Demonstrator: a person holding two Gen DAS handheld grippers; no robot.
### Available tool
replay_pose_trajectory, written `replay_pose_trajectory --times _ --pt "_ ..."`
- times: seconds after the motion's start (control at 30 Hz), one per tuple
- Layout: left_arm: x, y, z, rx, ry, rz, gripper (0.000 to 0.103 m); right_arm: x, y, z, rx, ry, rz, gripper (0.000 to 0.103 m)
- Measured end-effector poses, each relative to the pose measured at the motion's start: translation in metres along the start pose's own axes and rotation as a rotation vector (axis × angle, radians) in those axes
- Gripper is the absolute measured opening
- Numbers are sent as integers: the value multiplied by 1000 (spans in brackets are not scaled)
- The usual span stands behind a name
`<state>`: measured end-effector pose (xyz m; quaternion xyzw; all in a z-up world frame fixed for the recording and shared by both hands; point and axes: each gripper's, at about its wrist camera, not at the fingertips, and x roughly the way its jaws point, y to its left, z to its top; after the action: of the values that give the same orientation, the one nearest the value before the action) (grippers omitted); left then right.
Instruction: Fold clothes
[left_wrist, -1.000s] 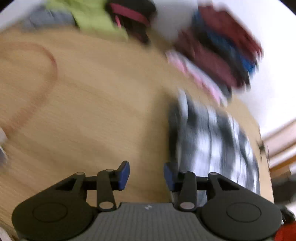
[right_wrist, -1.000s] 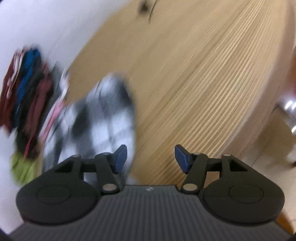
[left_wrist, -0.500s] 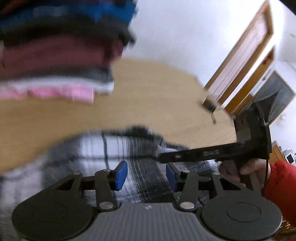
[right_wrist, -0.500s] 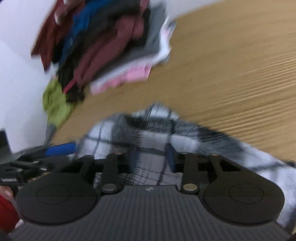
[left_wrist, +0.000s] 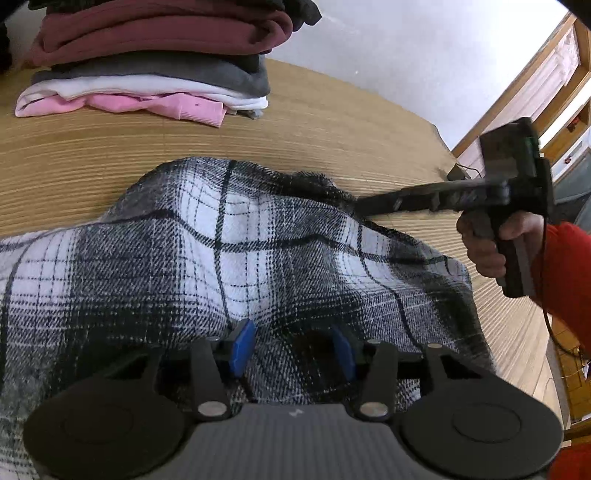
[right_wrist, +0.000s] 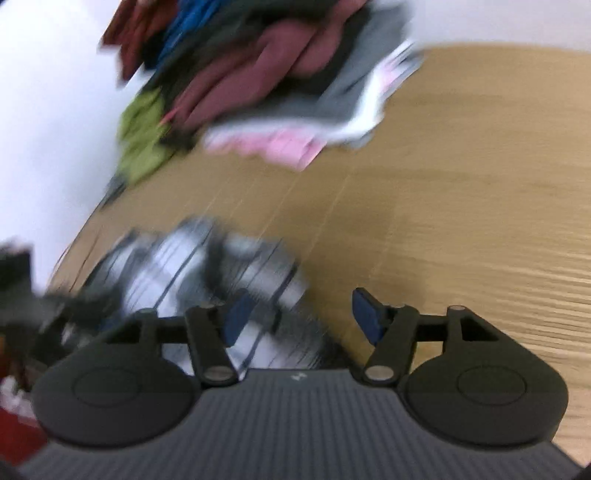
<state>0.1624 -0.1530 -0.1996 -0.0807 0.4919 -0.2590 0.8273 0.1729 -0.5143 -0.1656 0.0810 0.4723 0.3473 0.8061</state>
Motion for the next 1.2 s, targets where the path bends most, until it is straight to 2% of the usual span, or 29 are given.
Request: replay_pose_trajectory --times 0.03,0.07,0.17,0.27,0.37,0.43,0.47,0.5,0.57,0.6,0.67,0.7,0.73,0.8,0.83,0.87,0.9,0.97,1.03,1.13,1.2 --pt "-3 -2 -2 0 0 2 50 4 4 -3 -46 20 -5 14" --pt "-4 -1 -3 -4 -1 1 50 9 9 -5 -93 33 -13 10" --pt "-4 1 -5 -23 -4 -4 50 6 9 -4 -88 -23 -2 9" --pt "-5 3 -6 -37 -7 -5 50 1 -8 2 24 -128 -28 9" --pt "-5 2 -6 -39 -9 -2 50 5 -18 2 110 -159 -45 9" --pt "-6 3 -5 -41 -5 -1 50 9 -14 -5 107 -163 -140 12" --pt "-8 3 -5 -46 -3 1 50 7 -15 -10 128 -173 -185 8" --pt "-10 4 -4 -50 -1 3 50 5 -17 -15 157 -186 -228 10" --pt "-21 6 -4 -67 -10 7 50 -11 -23 -29 250 -210 -248 27" --pt "-31 6 -5 -73 -22 14 52 -20 -23 -35 279 -219 -263 30" --pt "-55 8 -10 -53 -59 53 60 -43 -9 -54 249 -232 -301 37" --pt "-70 10 -16 -25 -79 92 68 -53 2 -63 205 -227 -328 40" --pt "-84 12 -22 4 -98 132 70 -61 17 -72 158 -213 -345 46" --pt "-114 20 -37 66 -112 211 71 -78 50 -90 64 -182 -375 47" --pt "-127 23 -45 99 -110 238 73 -86 67 -100 22 -167 -379 51" --pt "-137 25 -52 137 -107 253 75 -93 86 -111 -15 -154 -381 61" --pt "-149 26 -60 198 -101 263 81 -97 103 -123 -49 -142 -382 64" --pt "-165 21 -77 349 -77 260 86 -96 140 -150 -164 -95 -417 67" --pt "-176 9 -99 566 -46 250 94 -87 180 -180 -310 -40 -484 68" --pt "-182 -4 -142 887 -8 255 95 -75 232 -222 -478 35 -555 72" --pt "-184 -4 -176 1042 -21 264 95 -66 261 -247 -540 54 -587 72"
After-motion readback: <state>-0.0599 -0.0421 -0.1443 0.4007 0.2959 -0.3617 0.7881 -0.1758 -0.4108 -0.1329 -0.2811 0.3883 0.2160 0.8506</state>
